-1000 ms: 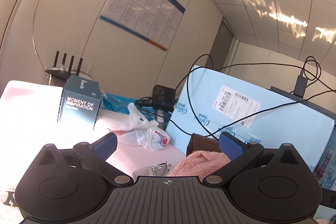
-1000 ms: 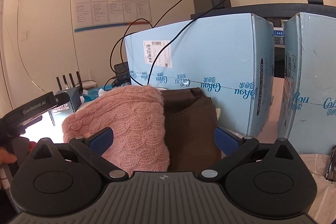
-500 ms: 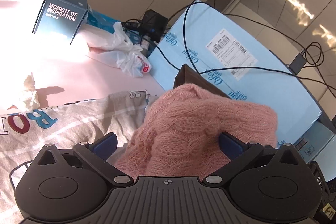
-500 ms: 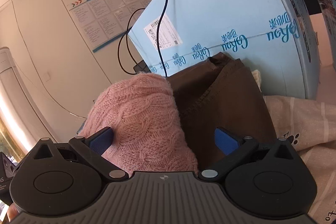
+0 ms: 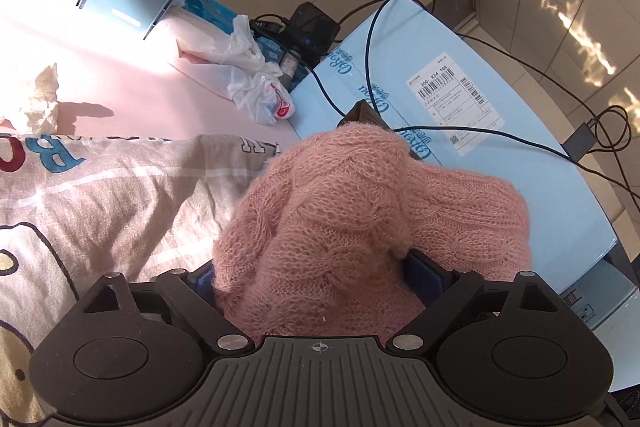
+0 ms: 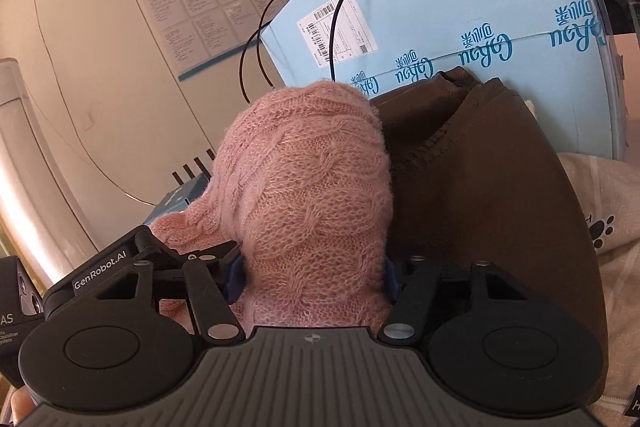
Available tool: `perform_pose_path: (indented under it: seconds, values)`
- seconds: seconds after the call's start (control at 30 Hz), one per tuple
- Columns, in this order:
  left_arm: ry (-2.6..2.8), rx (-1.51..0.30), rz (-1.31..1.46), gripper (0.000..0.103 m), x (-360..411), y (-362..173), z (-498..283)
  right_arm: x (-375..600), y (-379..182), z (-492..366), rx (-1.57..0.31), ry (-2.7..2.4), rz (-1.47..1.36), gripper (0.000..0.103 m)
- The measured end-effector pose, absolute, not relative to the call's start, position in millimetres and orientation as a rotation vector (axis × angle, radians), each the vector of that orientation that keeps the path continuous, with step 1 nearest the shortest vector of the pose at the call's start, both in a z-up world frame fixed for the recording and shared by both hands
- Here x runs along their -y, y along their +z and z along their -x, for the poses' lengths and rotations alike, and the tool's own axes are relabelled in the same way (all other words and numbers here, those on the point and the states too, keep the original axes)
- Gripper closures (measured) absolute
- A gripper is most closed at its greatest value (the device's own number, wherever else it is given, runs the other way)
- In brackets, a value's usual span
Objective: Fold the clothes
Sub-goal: 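Close the right gripper on the pink sweater while the left gripper grasps it too, then lift the pink sweater with both grippers and carry it onto the open bed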
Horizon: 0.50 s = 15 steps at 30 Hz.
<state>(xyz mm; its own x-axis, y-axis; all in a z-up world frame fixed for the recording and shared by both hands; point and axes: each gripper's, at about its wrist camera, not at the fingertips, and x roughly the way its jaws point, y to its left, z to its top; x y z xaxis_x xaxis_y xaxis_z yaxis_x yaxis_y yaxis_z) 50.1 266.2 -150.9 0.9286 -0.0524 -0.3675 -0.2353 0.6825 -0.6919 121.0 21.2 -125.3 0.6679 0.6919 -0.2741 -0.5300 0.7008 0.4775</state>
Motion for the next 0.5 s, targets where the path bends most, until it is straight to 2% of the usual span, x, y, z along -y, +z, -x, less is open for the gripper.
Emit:
perform_pose_path:
  seconds: [0.07,0.2,0.33,0.5]
  values:
    - [0.128,-0.336,0.812,0.023,-264,-147,-43,-18,-124,-116,-0.446,0.729,-0.406,0.055]
    - [0.169,-0.233,0.754,0.040,-255,-135,-24,-10,-116,-107,-0.434,0.801,-0.482,0.058]
    - [0.155,-0.092,0.698,0.045,-244,-126,-4,-3,-105,-101,-0.416,0.884,-0.564,0.059]
    - [0.101,0.027,0.673,0.046,-233,-124,13,4,-83,-87,-0.367,0.929,-0.600,0.059]
